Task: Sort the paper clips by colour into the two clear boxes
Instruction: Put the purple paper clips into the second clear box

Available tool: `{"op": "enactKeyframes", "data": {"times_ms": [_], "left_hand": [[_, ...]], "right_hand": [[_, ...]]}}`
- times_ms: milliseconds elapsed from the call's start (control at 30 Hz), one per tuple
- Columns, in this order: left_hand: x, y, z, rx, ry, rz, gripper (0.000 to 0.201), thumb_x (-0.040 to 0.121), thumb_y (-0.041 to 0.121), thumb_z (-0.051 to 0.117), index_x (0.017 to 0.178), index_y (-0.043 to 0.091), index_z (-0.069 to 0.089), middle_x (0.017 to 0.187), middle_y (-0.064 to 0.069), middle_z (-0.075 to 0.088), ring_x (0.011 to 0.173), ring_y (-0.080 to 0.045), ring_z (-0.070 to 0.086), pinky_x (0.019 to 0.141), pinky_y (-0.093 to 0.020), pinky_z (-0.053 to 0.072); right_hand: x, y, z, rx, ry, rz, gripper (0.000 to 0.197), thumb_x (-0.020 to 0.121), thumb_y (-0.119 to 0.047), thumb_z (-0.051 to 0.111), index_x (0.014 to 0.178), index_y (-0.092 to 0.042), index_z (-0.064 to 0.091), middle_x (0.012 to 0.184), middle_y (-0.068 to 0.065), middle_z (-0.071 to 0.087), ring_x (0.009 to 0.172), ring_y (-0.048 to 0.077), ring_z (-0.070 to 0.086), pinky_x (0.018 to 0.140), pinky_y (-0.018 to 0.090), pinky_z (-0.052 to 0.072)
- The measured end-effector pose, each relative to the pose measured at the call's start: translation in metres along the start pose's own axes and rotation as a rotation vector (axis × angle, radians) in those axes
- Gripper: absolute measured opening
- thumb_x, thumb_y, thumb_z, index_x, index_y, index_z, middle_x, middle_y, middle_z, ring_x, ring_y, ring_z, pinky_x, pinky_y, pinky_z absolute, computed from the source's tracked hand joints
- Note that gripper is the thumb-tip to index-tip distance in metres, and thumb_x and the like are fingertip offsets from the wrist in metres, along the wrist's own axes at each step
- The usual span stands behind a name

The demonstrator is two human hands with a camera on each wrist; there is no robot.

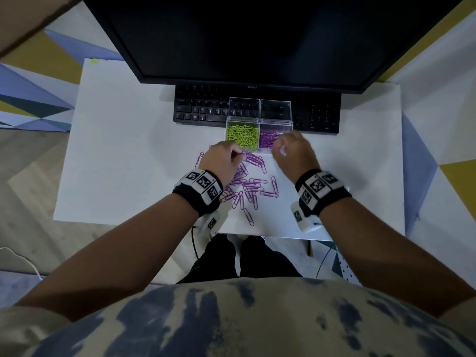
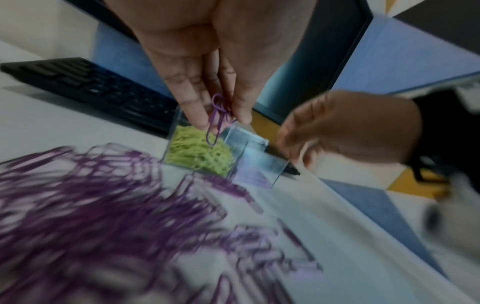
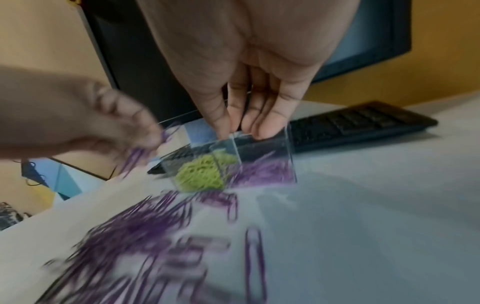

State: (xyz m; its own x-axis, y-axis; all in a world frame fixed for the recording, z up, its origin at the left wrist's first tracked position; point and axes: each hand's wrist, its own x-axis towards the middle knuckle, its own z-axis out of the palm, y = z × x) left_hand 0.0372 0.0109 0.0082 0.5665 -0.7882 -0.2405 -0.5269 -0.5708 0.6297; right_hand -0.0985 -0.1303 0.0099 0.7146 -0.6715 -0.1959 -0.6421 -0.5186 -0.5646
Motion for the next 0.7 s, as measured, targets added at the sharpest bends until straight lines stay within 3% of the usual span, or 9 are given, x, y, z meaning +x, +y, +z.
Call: {"op": "enactKeyframes", "data": {"times_ms": [67, 133, 233, 367, 500, 633, 700], "left_hand": [[0.011, 0.018, -0.005, -0.038, 0.009, 0.034, 0.018, 0.091, 0.028, 0.062, 0.097, 0.012, 0.066, 0.091, 0.001, 0.066, 0.077, -0.012, 0.061, 0.070, -0.022, 0.051], [0.024, 0.037, -0.005, -0.024, 0.000, 0.072, 0.015, 0.091, 0.027, 0.062, 0.093, 0.013, 0.066, 0.085, 0.004, 0.065, 0.075, -0.013, 0.060, 0.069, -0.023, 0.049], [0.050, 0.062, -0.001, 0.004, -0.017, 0.159, 0.015, 0.093, 0.025, 0.058, 0.099, 0.013, 0.066, 0.095, 0.003, 0.067, 0.085, -0.012, 0.061, 0.077, -0.024, 0.048], [0.078, 0.079, 0.014, 0.135, -0.133, 0.248, 0.019, 0.093, 0.020, 0.054, 0.108, 0.014, 0.064, 0.110, -0.001, 0.067, 0.099, -0.018, 0.063, 0.087, -0.031, 0.050], [0.074, 0.074, 0.024, 0.282, -0.252, 0.296, 0.025, 0.093, 0.019, 0.050, 0.116, 0.016, 0.060, 0.116, -0.003, 0.063, 0.105, -0.022, 0.059, 0.089, -0.037, 0.050], [0.041, 0.058, 0.022, 0.278, -0.166, 0.398, 0.013, 0.089, 0.018, 0.057, 0.100, 0.014, 0.061, 0.108, -0.002, 0.055, 0.106, -0.019, 0.051, 0.091, -0.034, 0.046], [0.021, 0.040, 0.025, 0.256, -0.255, 0.377, 0.011, 0.089, 0.019, 0.059, 0.099, 0.016, 0.060, 0.106, 0.001, 0.054, 0.104, -0.018, 0.052, 0.091, -0.032, 0.047]], "right_hand": [[-0.022, 0.006, 0.012, -0.039, -0.125, 0.071, 0.017, 0.089, -0.021, 0.061, 0.099, -0.008, 0.063, 0.104, 0.008, 0.062, 0.093, 0.021, 0.061, 0.088, 0.035, 0.052], [-0.038, 0.012, 0.027, -0.161, -0.281, 0.156, 0.042, 0.088, -0.032, 0.063, 0.119, -0.005, 0.055, 0.119, 0.013, 0.055, 0.108, 0.027, 0.057, 0.095, 0.039, 0.048], [-0.054, 0.015, 0.044, -0.176, -0.327, 0.240, 0.067, 0.082, -0.045, 0.066, 0.130, -0.004, 0.042, 0.127, 0.015, 0.040, 0.119, 0.031, 0.042, 0.099, 0.042, 0.044], [-0.063, 0.012, 0.059, -0.178, -0.272, 0.145, 0.067, 0.079, -0.043, 0.070, 0.127, -0.005, 0.042, 0.124, 0.013, 0.037, 0.116, 0.027, 0.038, 0.097, 0.039, 0.047], [-0.066, 0.010, 0.066, -0.202, -0.278, 0.053, 0.066, 0.079, -0.038, 0.071, 0.128, -0.004, 0.042, 0.123, 0.012, 0.038, 0.115, 0.028, 0.039, 0.093, 0.039, 0.049], [-0.067, 0.013, 0.066, -0.128, -0.303, 0.035, 0.057, 0.083, -0.028, 0.067, 0.130, -0.005, 0.043, 0.129, 0.012, 0.037, 0.122, 0.028, 0.035, 0.096, 0.041, 0.047], [-0.067, 0.015, 0.064, -0.112, -0.301, 0.011, 0.051, 0.084, -0.024, 0.065, 0.128, -0.006, 0.046, 0.127, 0.013, 0.039, 0.121, 0.029, 0.037, 0.095, 0.041, 0.047]]}}
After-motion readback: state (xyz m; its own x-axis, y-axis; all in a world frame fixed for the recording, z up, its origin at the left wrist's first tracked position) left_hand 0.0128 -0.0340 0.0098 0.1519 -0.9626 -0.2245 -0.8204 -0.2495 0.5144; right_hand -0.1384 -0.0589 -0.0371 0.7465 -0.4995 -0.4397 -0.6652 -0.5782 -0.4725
